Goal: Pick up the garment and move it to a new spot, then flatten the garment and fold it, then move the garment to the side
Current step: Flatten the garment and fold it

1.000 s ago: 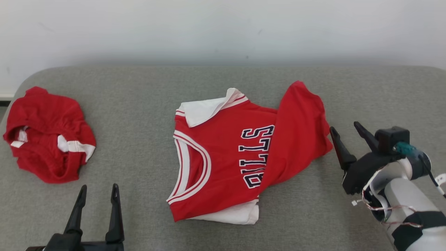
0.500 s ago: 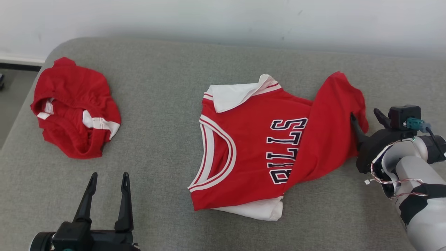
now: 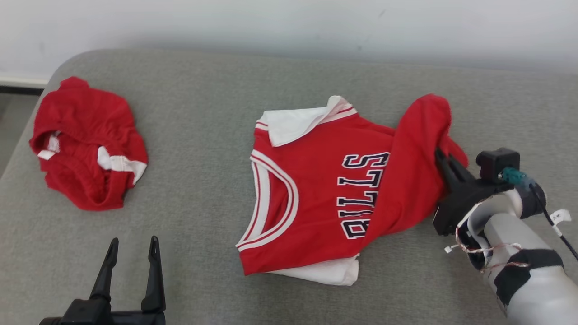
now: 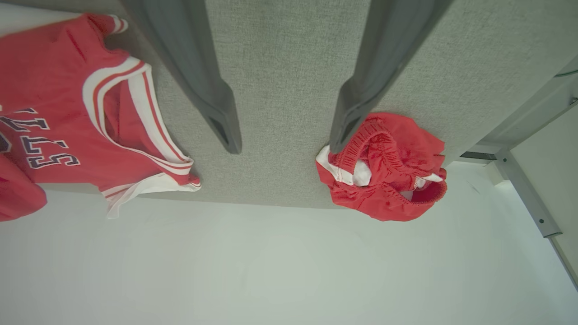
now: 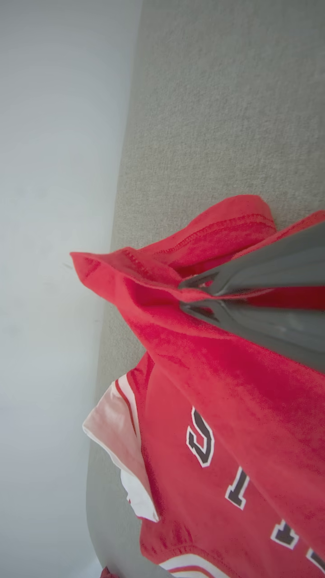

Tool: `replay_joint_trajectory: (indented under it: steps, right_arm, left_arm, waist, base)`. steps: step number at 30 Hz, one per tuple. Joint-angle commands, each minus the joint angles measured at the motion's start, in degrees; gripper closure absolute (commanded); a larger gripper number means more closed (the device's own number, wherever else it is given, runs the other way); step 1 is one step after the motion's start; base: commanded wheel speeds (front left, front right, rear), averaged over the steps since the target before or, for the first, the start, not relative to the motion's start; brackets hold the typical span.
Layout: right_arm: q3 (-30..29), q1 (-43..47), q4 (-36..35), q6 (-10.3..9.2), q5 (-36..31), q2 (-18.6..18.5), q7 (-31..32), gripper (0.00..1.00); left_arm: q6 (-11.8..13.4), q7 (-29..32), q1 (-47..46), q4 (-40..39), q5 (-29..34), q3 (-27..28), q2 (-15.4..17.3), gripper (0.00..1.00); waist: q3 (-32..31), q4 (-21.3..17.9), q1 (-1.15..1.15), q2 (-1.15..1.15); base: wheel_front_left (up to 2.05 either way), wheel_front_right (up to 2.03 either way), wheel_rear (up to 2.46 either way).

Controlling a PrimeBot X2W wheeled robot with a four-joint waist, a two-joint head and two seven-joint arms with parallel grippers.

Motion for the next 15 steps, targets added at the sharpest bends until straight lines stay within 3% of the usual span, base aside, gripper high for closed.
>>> replay_joint_trajectory:
  steps: [1,8,15]
  right_arm:
    - [0.49,1.57,-0.77,0.06,0.75,-0.34,-0.2,1.0]
    - [2.23,12.06,-17.32,0.06,9.31,-6.67,1.66,1.0]
    - [-4.96,27.02,-35.35,0.06,14.44,-11.25,7.35,1.0]
  left_arm:
    - [0.13,-0.19,0.71,0.09,-0.31,0.0,-0.06,0.0]
    - [0.1,-0.19,2.87,0.02,-0.63,0.19,-0.08,0.0]
    - [0.08,-0.19,3.52,0.33,-0.86,0.0,-0.12,0.0]
  waist:
    - [-4.12,-4.6,-0.01,0.0]
    - [-6.87,-9.78,-0.01,0.0]
    - [-6.86,-12.06,-0.01,0.0]
  base:
    - [0.0,0.0,0.0]
    - [0.0,0.0,0.0]
    - [0.0,0.0,0.0]
